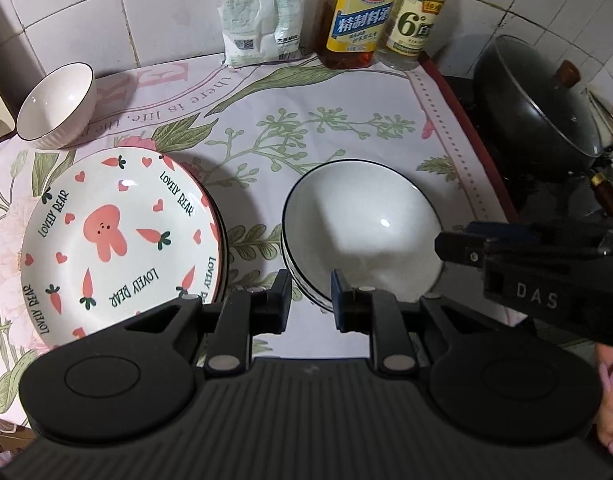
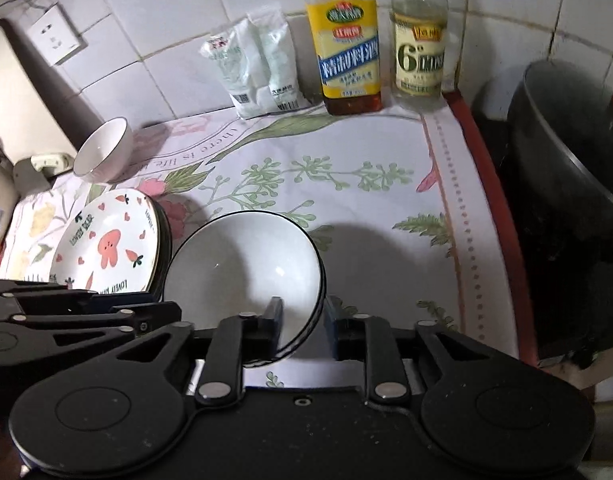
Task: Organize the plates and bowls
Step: 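Lower the white bowl into the placed bowl and open both grippers, then move both grippers to the last white bowl by the wall, then grasp the white bowl rim with both grippers and lift it, then carry the white bowl with both grippers over the two stacked bowls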
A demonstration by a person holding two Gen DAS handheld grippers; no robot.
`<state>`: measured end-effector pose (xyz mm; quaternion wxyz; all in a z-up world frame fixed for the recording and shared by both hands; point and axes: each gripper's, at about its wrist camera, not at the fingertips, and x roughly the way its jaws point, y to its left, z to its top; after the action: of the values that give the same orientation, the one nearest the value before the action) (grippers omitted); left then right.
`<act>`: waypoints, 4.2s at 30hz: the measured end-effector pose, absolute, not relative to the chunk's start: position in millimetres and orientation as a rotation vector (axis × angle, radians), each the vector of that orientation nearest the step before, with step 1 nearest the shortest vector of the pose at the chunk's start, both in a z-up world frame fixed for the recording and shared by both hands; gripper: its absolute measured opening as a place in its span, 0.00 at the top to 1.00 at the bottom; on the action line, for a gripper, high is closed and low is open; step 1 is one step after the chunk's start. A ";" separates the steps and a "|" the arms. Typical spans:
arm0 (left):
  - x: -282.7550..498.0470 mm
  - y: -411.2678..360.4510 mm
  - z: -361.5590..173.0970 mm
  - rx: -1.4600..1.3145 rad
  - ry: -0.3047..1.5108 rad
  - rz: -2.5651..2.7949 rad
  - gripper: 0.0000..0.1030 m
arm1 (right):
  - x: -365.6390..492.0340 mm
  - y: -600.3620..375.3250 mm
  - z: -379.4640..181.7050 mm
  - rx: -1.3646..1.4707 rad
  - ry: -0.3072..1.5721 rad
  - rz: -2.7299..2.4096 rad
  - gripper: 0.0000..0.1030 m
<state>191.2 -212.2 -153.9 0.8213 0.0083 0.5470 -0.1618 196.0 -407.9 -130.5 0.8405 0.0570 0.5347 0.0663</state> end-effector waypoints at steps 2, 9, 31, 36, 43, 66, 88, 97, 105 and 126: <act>186.8 -214.4 -150.2 0.038 1.157 -0.335 0.81 | 194.6 -409.5 -125.2 0.111 1.147 0.132 0.57; 165.6 -207.8 -132.3 0.052 1.148 -0.316 0.78 | 178.8 -414.7 -106.7 0.065 1.143 0.161 0.50; 110.1 -166.7 -57.7 0.147 1.049 -0.256 0.44 | 130.1 -392.3 -60.0 -0.140 1.087 0.309 0.29; 109.0 -145.0 -42.7 0.121 1.034 -0.250 0.39 | 129.3 -372.8 -39.7 -0.172 1.053 0.352 0.29; 118.5 -99.7 -22.1 0.082 0.967 -0.230 0.33 | 128.3 -330.0 -7.3 -0.233 0.962 0.438 0.29; 224.8 27.1 -41.2 0.035 0.945 -0.156 0.26 | 230.1 -217.6 -18.5 -0.082 0.797 0.548 0.29; 365.6 68.8 -165.4 -0.225 0.917 0.017 0.30 | 390.3 -173.6 -186.5 0.265 0.956 0.450 0.43; 390.1 63.6 -194.5 -0.244 0.975 -0.001 0.50 | 413.1 -162.5 -207.4 0.284 1.041 0.386 0.63; 401.8 59.7 -210.2 -0.278 1.052 -0.010 0.81 | 422.4 -162.6 -218.0 0.271 1.077 0.345 0.82; 324.4 22.6 -123.9 -0.265 0.994 -0.036 0.86 | 355.1 -200.2 -131.6 0.275 1.025 0.357 0.82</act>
<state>324.4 22.6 -123.9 0.8704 -0.1266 0.4755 -0.0173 355.1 -200.2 -131.6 0.8474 0.1306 0.4861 0.1692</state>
